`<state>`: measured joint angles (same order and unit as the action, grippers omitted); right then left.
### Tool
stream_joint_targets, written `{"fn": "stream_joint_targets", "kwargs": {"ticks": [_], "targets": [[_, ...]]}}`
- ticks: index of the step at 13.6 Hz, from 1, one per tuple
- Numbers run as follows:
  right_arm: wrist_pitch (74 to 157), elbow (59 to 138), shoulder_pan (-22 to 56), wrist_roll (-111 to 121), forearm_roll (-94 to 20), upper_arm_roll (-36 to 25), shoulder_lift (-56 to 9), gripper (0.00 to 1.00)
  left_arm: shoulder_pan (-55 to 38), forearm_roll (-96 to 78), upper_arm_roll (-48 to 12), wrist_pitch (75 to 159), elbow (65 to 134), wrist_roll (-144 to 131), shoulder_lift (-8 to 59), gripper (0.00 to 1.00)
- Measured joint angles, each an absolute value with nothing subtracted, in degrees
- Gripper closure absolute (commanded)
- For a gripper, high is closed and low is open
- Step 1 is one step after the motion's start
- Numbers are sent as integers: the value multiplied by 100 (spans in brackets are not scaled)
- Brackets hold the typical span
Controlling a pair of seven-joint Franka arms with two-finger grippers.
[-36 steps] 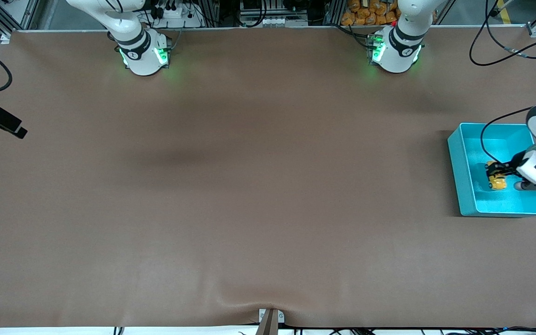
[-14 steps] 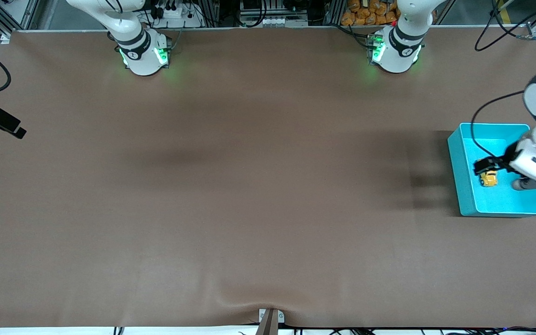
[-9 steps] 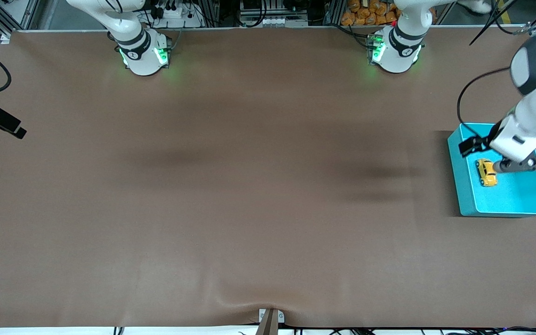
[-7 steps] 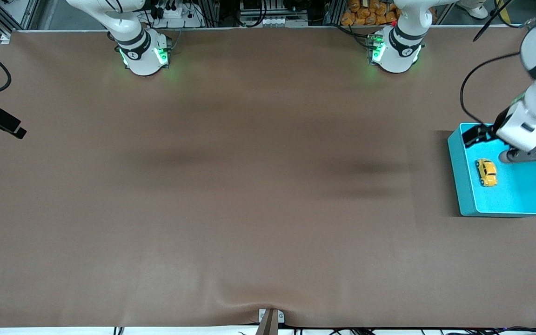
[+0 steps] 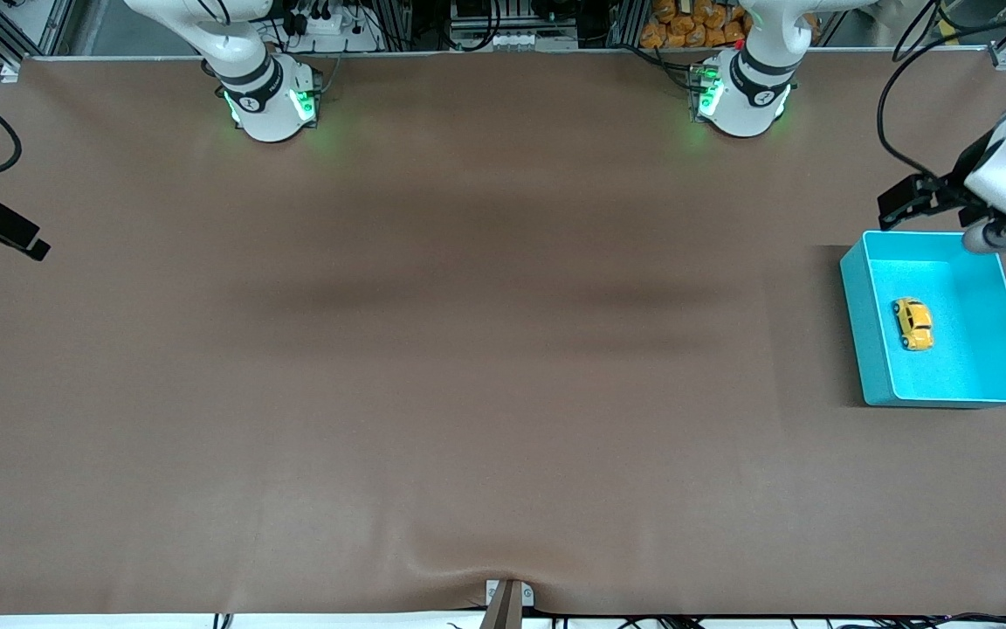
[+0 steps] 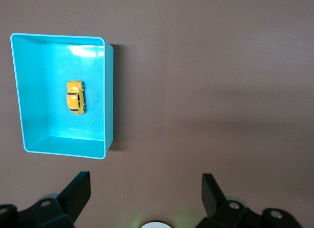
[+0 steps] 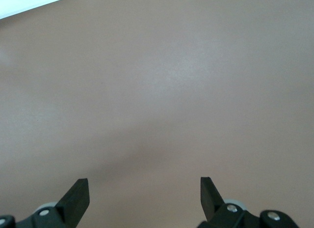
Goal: Wind and store yellow beetle car
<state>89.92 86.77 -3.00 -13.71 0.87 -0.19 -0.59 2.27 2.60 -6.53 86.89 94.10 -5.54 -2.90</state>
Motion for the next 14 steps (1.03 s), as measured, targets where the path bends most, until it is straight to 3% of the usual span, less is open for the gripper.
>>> {"fn": "stream_joint_targets", "kwargs": {"ticks": [5,14], "targets": [[8990,8677,-300,-1371,87,-18,-61,0,96,236,-573,8231,9243,-279,-376,0],[8988,8677,-299,-1371,87,-16,-61,0,86,236,-569,8198,9149,-204,-404,0]]}}
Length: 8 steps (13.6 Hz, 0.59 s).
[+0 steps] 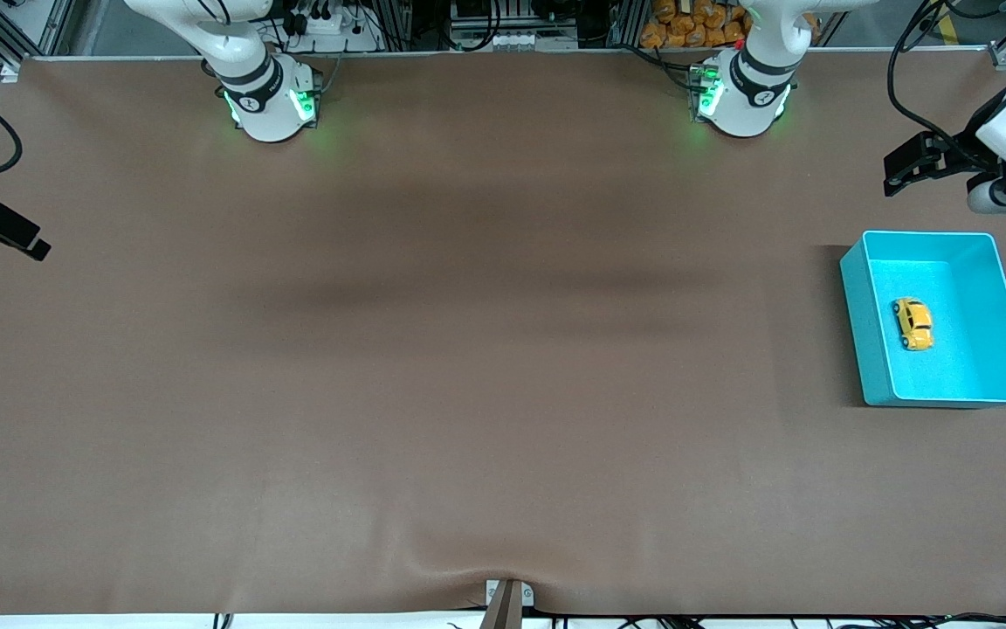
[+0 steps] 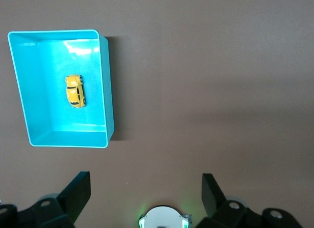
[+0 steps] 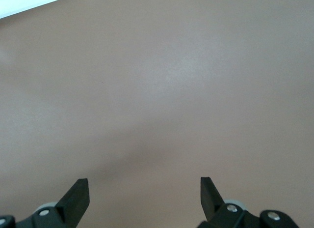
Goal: Wind and store yellow beetle car
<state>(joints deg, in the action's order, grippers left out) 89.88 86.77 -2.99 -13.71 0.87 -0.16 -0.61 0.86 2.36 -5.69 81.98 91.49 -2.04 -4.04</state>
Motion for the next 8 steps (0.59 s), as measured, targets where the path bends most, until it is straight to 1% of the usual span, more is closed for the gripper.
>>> {"fn": "stream_joint_targets", "kwargs": {"ticks": [8], "targets": [[8988,8677,-299,-1367,87,-16,-61,0,83,236,-553,8193,9052,-203,-445,0]]}}
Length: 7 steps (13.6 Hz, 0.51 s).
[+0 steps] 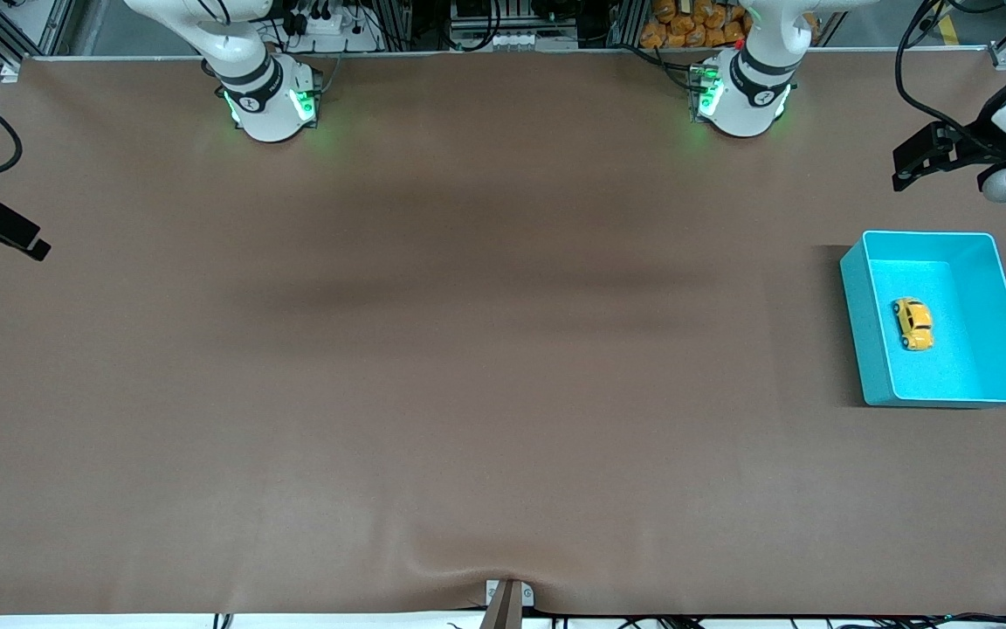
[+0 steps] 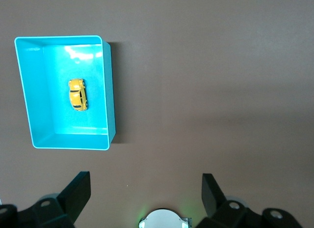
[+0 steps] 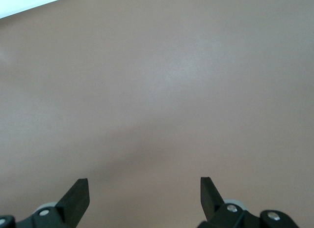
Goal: Wind and store yellow beetle car
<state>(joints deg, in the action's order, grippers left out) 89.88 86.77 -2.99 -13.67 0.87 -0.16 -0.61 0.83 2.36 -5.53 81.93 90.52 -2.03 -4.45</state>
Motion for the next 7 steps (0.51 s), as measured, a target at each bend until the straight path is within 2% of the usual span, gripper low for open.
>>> {"fn": "stream_joint_targets", "kwargs": {"ticks": [7], "targets": [[8990,8677,-299,-1364,87,-16,-61,0,85,236,-498,8193,9042,-203,-445,0]]}}
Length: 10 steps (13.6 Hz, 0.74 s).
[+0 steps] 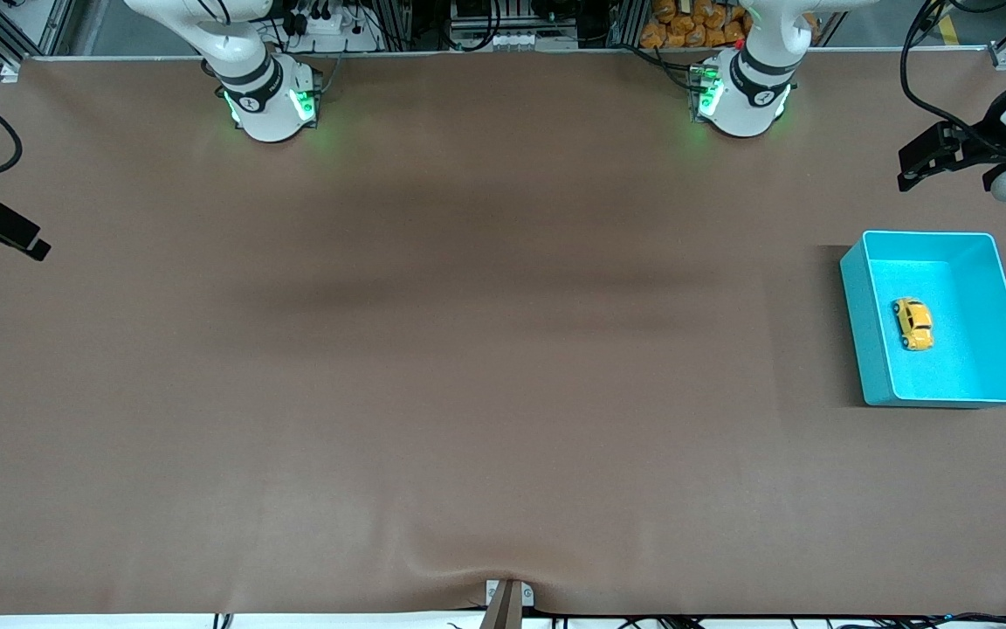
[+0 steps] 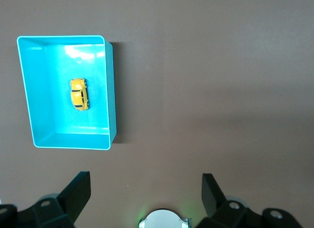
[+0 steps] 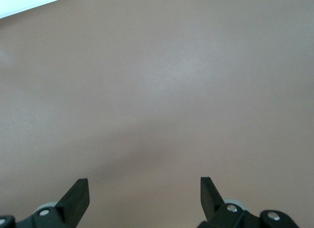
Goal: Wind and store yellow beetle car
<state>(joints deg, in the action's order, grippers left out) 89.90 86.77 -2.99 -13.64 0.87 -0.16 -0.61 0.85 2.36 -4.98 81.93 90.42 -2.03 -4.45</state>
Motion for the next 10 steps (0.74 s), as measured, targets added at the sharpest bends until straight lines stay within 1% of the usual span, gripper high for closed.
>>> {"fn": "stream_joint_targets", "kwargs": {"ticks": [10], "targets": [[8990,8677,-299,-1356,87,-16,-63,0,88,77,-490,8194,9035,-203,-445,0]]}}
